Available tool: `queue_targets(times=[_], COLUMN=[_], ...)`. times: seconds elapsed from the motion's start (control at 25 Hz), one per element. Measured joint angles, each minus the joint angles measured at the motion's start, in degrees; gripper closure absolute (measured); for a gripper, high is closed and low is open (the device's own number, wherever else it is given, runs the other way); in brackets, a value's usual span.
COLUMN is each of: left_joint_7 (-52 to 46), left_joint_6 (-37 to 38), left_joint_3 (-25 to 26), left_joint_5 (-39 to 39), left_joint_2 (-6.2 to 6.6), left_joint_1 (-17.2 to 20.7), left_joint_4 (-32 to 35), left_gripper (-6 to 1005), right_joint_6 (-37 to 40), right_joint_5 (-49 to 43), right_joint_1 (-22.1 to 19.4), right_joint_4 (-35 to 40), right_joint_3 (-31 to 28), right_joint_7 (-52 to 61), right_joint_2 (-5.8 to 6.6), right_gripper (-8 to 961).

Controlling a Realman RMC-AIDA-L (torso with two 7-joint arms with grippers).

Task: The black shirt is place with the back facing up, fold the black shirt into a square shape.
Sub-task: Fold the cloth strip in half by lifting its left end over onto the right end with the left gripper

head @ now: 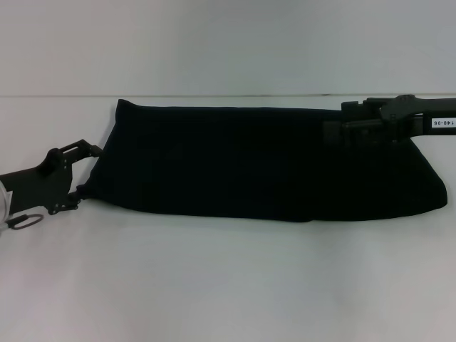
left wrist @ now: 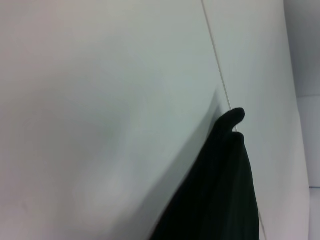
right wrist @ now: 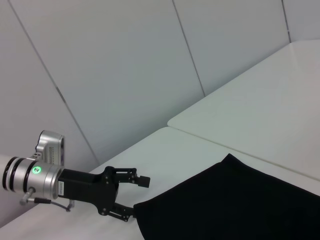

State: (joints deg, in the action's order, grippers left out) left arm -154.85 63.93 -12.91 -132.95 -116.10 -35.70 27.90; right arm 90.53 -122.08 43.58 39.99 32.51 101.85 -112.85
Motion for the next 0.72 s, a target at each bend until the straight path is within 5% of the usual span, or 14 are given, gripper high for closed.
queue_targets(times=[0.72], left_joint_7=[0.2], left_joint_6=[2.7], left_joint_3=[0.1], left_joint_5=[-0.1], left_joint_2=[-0.79], left_joint_1=[2.3], left_joint_4=[-0.2], left_gripper=[96], right_joint_6=[-0.2], right_joint_5=[0.0], right_joint_1=[0.4], right_joint_4=[0.0], right_joint_3=[0.2], right_joint_7=[0.2], right_joint_2=[0.0], right_gripper=[23])
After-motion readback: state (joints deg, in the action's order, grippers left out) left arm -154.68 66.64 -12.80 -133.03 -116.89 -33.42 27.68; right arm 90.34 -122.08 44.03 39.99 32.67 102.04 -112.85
